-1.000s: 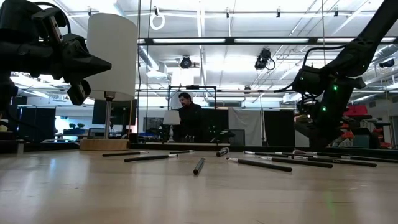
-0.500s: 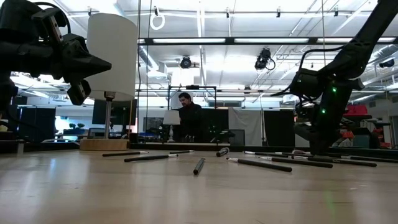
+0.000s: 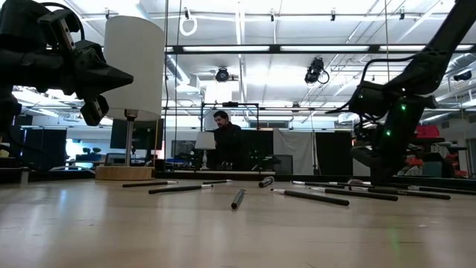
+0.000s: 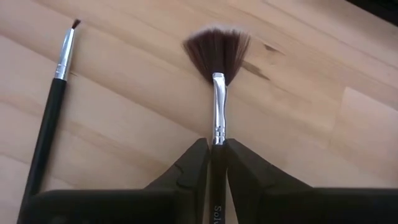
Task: Pick & Place Makeup Supplies
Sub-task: Put the silver makeup brush into the transparent organizer
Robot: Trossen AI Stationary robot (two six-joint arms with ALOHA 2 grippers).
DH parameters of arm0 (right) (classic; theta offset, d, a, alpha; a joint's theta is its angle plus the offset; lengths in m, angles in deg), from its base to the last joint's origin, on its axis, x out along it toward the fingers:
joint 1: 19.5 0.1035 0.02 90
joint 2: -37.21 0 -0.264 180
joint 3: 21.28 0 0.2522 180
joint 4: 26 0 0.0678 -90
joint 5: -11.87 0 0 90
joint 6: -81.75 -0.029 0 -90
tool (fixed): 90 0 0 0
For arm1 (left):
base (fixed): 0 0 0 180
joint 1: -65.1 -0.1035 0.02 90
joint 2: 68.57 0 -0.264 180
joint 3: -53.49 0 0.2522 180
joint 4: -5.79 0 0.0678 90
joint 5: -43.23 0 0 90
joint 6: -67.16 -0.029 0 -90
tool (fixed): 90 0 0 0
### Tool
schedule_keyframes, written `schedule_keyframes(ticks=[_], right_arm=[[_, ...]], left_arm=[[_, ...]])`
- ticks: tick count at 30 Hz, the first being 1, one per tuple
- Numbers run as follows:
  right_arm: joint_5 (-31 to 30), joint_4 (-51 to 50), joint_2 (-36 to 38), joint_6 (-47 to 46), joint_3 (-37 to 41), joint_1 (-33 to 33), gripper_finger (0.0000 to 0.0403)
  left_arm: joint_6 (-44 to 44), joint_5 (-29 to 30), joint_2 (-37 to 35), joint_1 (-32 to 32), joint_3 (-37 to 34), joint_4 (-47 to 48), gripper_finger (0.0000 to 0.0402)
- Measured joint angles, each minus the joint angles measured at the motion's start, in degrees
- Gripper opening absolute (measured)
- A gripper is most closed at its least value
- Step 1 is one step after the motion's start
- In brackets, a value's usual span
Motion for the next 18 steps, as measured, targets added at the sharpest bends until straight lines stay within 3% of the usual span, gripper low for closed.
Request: schedule_keyframes(ticks=[5,18], right_arm=[[-1.2,1.4,0.0,-0.5,1.3,1.4,0.0083],[-1.0,2.9,1.2,-3.3,1.8,3.9,0.0189]], left_arm=[[0.0,0.0,0.0,0.0,0.0,0.0,0.0007],[0.0,0.0,0.0,0.0,0.0,0.0,0.0007]])
